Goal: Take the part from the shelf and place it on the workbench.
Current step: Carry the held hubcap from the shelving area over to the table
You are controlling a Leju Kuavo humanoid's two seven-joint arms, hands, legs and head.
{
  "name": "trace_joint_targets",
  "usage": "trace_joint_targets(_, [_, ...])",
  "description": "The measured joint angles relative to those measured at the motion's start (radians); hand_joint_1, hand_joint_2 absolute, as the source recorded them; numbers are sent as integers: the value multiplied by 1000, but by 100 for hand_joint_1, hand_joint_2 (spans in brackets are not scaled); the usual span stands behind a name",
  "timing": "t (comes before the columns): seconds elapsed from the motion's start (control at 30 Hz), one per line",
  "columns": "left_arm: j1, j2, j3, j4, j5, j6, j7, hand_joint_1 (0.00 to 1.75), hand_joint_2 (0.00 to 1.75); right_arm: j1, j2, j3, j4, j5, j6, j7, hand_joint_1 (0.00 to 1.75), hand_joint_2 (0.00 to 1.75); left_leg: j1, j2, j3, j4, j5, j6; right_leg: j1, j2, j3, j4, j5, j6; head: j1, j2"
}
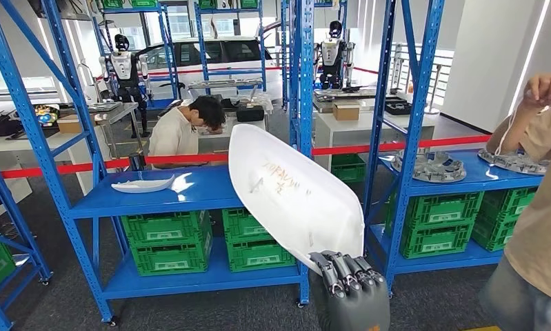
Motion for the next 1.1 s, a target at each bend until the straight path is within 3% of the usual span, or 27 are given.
trace_joint_targets(0.07, [1,-1,0,1,0,-3,-1,0,175,0,-1,0,-2,0,0,0,175,175,3,5,-8,20,-15,-4,1,-1,1,1,5,-17,0,0])
trace_joint_targets(0.1, [1,-2,0,1,0,-4,-1,0,175,0,-1,0,-3,0,0,0,175,175,2,8,-24,57,-38,-2,2,-1,3,0,7,-23,0,0])
trace_joint_targets(0.2, [2,-2,0,1,0,-4,-1,0,175,3,-1,0,-6,0,1,-1,175,175,-10,13,-106,250,-133,8,11,-2,4,0,6,-33,0,0])
trace_joint_targets(0.27, [3,-2,0,1,0,-4,-1,0,175,8,-1,0,-6,0,1,-6,175,175,-20,13,-126,296,-137,21,20,-2,7,0,1,-38,0,0])
trace_joint_targets(0.33, [3,-2,0,1,0,-4,-1,0,175,12,0,-1,-8,0,2,-19,175,175,-35,12,-74,197,-82,45,26,-2,16,-1,-7,-39,0,0])
trace_joint_targets(0.4, [2,-1,0,1,0,-4,-1,0,175,13,3,-3,-10,0,2,-31,175,175,-52,16,-8,77,-48,67,30,-2,26,-5,-16,-33,0,0])
trace_joint_targets(0.47, [2,0,0,1,1,-5,-1,0,175,16,4,-4,-12,0,2,-37,175,175,-61,19,18,32,-53,74,30,-2,35,-13,-17,-23,0,0])
trace_joint_targets(0.57, [5,-1,1,1,1,-5,-1,0,175,21,4,-7,-16,0,2,-38,175,175,-58,13,50,5,-58,84,29,-3,44,4,-11,-8,1,0])
trace_joint_targets(0.63, [6,-1,1,0,2,-5,-1,0,175,21,4,-9,-17,0,2,-41,175,175,-55,11,76,-6,-66,91,29,-2,3,80,-36,-4,3,0])
trace_joint_targets(0.7, [6,-1,1,0,2,-5,-1,0,175,27,4,-10,-17,0,2,-47,175,175,-56,9,90,-7,-81,96,30,-2,-83,199,-76,1,3,0])
trace_joint_targets(0.73, [8,-1,1,0,3,-5,0,0,175,31,4,-10,-17,0,3,-50,175,175,-57,8,98,-7,-90,96,30,-2,-121,237,-84,4,3,0])
trace_joint_targets(0.77, [10,-1,1,0,3,-5,0,0,175,34,4,-11,-17,0,3,-53,175,175,-57,7,107,-5,-99,95,30,-2,-145,245,-74,5,3,0])
trace_joint_targets(0.8, [12,-1,1,0,4,-5,0,0,175,35,4,-12,-17,0,3,-56,175,175,-57,6,118,-4,-109,93,29,-2,-149,217,-42,4,3,0])
trace_joint_targets(0.87, [14,-2,1,1,5,-5,0,0,175,36,4,-15,-17,0,3,-57,175,175,-56,5,140,-1,-130,88,29,-3,-119,97,51,-1,3,0])
trace_joint_targets(0.93, [12,-2,2,1,8,-5,0,0,175,37,5,-18,-17,0,5,-58,175,175,-57,5,152,-1,-148,79,34,-4,-95,9,88,-8,1,0])
trace_joint_targets(1.03, [12,-2,2,1,9,-5,1,0,175,40,10,-25,-17,0,8,-63,175,175,-56,6,165,8,-155,58,38,-2,-75,-13,80,-29,-3,1])
trace_joint_targets(1.1, [10,-3,2,1,10,-5,3,0,175,40,14,-30,-18,0,9,-69,175,175,-55,8,149,58,-154,49,33,-1,-48,-19,70,-42,-3,1])
